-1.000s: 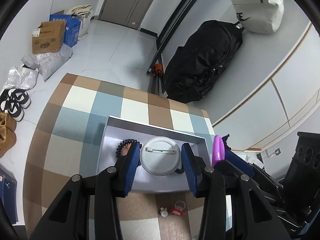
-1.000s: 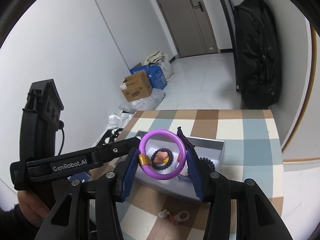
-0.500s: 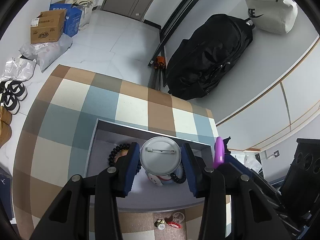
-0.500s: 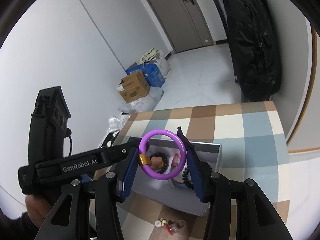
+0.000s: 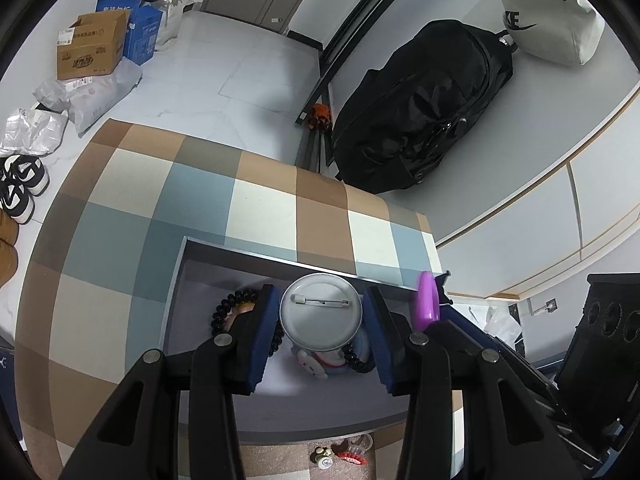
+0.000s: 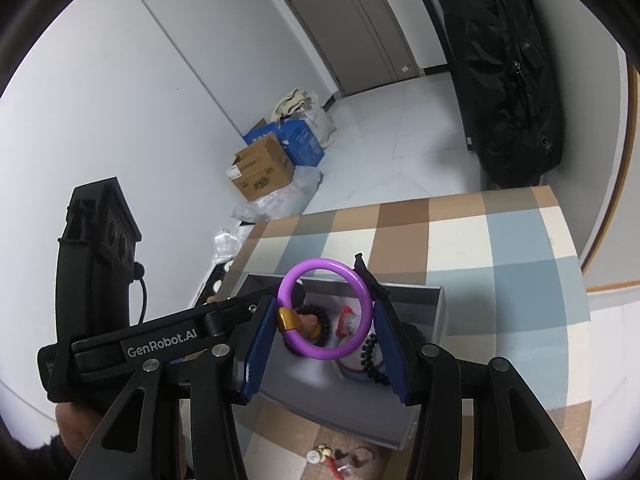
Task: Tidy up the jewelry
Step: 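Open both grippers in the box and withdraw them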
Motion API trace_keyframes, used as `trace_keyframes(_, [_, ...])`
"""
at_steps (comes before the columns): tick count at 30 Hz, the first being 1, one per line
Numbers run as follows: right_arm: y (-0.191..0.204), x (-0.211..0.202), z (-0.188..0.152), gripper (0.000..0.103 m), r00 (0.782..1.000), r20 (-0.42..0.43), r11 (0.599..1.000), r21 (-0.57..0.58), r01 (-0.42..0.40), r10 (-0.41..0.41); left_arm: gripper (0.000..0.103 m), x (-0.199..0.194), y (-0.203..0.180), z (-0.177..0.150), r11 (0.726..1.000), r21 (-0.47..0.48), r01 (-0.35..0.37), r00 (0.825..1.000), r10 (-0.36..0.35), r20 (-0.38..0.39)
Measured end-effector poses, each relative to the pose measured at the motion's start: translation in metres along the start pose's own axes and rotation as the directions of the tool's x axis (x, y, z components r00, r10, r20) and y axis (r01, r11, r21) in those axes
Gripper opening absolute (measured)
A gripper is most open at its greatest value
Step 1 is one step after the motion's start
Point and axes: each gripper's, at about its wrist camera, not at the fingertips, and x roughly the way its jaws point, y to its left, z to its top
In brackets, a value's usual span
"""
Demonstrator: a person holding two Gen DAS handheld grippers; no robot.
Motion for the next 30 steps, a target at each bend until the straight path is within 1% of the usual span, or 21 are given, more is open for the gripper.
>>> trace_keyframes(1, [-0.001,0.0,0.0,0.05,1.0,0.001,1.0,0.004,-0.002,0.002,0.038,0.0,0.001,0.0,1.0,-0.005,0.005,1.0,-0.005,-0.003])
trace_keyframes(2, [-0.001,0.0,0.001,0.05,1.0,0.004,1.0,0.009,-0.005,0.005,0.043,0.001,0.002,0.001,1.0,-0.013,0.007,1.0,-0.008,-0.006])
trace_keyframes(3, [-0.002,0.0,0.001,0.051,1.0,0.008,1.0,0.013,-0.003,0.002,0.055,0.001,0.002,0.002,1.0,-0.017,0.008,1.0,-0.008,-0.012])
trace_keyframes(4, [-0.003,0.0,0.002,0.055,1.0,0.01,1.0,0.018,-0.002,0.002,0.063,0.0,0.003,0.002,1.0,-0.029,0.009,1.0,-0.01,-0.009])
trace_keyframes(5, [-0.004,-0.001,0.002,0.059,1.0,0.013,1.0,0.024,-0.002,0.001,0.067,-0.002,0.004,0.002,0.999,-0.037,0.022,1.0,-0.022,0.002])
trace_keyframes(9, [-0.012,-0.009,0.003,0.062,0.999,0.045,0.997,0.07,-0.016,0.013,0.067,-0.006,-0.002,0.003,1.0,-0.009,0.013,1.0,-0.012,0.023])
trace_keyframes(11, [-0.015,-0.014,0.004,0.068,0.998,0.063,0.996,0.086,-0.013,0.007,0.067,-0.006,-0.004,0.002,1.0,-0.003,0.013,1.0,-0.012,0.028])
trace_keyframes(13, [-0.018,-0.016,0.004,0.07,0.998,0.069,0.995,0.096,-0.008,0.001,0.067,-0.006,-0.004,0.002,1.0,0.004,0.001,1.0,-0.001,0.027])
trace_keyframes(18, [-0.02,-0.021,0.003,0.072,0.997,0.071,0.995,0.103,0.003,-0.01,0.068,-0.009,-0.004,0.0,0.999,0.016,-0.037,0.999,0.036,0.038])
trace_keyframes(22, [-0.02,-0.023,0.003,0.077,0.997,0.077,0.996,0.093,0.014,-0.022,0.068,-0.012,-0.004,-0.002,0.998,0.019,-0.059,0.997,0.058,0.046])
trace_keyframes(23, [-0.02,-0.024,0.002,0.079,0.996,0.08,0.996,0.092,0.017,-0.024,0.07,-0.012,-0.004,-0.003,0.997,0.025,-0.074,0.996,0.073,0.045])
trace_keyframes(24, [-0.02,-0.025,0.001,0.08,0.996,0.081,0.996,0.091,0.021,-0.028,0.074,-0.014,-0.005,-0.004,0.996,0.032,-0.082,0.996,0.08,0.048])
trace_keyframes(25, [-0.02,-0.026,0.0,0.082,0.996,0.082,0.996,0.089,0.024,-0.031,0.076,-0.015,-0.006,-0.006,0.995,0.039,-0.089,0.995,0.087,0.055])
trace_keyframes(27, [-0.02,-0.028,-0.003,0.082,0.996,0.084,0.996,0.084,0.033,-0.04,0.077,-0.018,-0.008,-0.009,0.993,0.054,-0.105,0.992,0.101,0.072])
trace_keyframes(30, [-0.021,-0.03,-0.007,0.083,0.995,0.082,0.996,0.08,0.041,-0.048,0.077,-0.022,-0.012,-0.014,0.991,0.084,-0.106,0.992,0.1,0.08])
